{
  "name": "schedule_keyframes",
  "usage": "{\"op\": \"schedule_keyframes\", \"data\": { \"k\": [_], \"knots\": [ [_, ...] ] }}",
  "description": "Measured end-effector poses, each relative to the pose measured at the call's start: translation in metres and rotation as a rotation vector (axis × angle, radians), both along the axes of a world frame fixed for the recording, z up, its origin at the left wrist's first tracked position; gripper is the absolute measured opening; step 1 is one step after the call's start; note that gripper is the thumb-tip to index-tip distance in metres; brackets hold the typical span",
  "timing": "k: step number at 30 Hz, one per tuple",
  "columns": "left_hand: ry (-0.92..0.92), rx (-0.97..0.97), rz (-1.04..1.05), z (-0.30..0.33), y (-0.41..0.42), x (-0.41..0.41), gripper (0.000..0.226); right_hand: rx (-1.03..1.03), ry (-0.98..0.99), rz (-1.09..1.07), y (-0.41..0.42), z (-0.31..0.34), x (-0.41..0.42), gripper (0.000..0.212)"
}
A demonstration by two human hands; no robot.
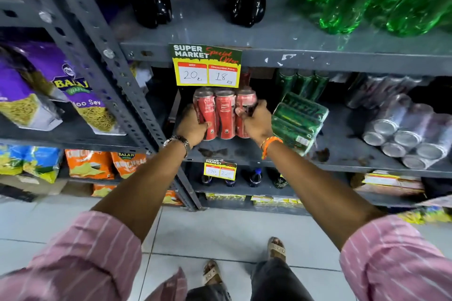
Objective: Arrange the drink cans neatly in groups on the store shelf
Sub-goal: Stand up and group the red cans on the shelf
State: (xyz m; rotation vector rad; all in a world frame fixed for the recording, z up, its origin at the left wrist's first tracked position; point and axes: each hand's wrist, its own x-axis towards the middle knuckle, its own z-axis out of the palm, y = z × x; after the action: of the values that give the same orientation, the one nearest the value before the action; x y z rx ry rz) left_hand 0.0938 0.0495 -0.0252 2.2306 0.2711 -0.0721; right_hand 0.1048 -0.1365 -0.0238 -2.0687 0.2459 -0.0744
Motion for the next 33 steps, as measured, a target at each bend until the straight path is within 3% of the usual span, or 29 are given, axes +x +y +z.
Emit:
{"op": "schedule_keyframes", "data": {
  "k": [6, 13, 17, 19, 24, 28, 33],
  "knots": [
    [-0.116, 0.113, 0.034, -0.018, 0.002, -0.023, 0.047, -0.030, -0.091, 0.043, 0.002, -0.016, -0.026, 0.040],
    [-0.136, 0.069, 0.093, -0.033, -0.001, -0.047, 0.056, -0.095, -0.051, 0.072, 0.004, -0.037, -0.052, 0.042],
    [-0.124, -0.189, 0.208, -0.013, -0.005, -0.040, 0.078, -0.106, -0.029, 0.029, 0.007, -0.030, -0.057, 0.049],
    [-0.112, -0.295, 0.229, 0.002, -0.005, -0.034, 0.076, -0.087, -0.039, -0.031, 0.009, -0.025, -0.061, 0.060],
    [-0.006, -0.110, 0.005, 0.026, -0.003, 0.010, 0.059, -0.124, -0.030, -0.148, 0.019, -0.012, -0.064, 0.050],
    [-0.038, -0.034, -0.086, 0.022, -0.004, 0.027, 0.037, -0.189, -0.042, -0.144, 0.026, -0.006, -0.061, 0.040],
    [-0.064, -0.013, -0.058, 0.015, 0.001, 0.017, 0.041, -0.292, -0.044, -0.073, 0.017, 0.001, -0.049, 0.033]
  ]
}}
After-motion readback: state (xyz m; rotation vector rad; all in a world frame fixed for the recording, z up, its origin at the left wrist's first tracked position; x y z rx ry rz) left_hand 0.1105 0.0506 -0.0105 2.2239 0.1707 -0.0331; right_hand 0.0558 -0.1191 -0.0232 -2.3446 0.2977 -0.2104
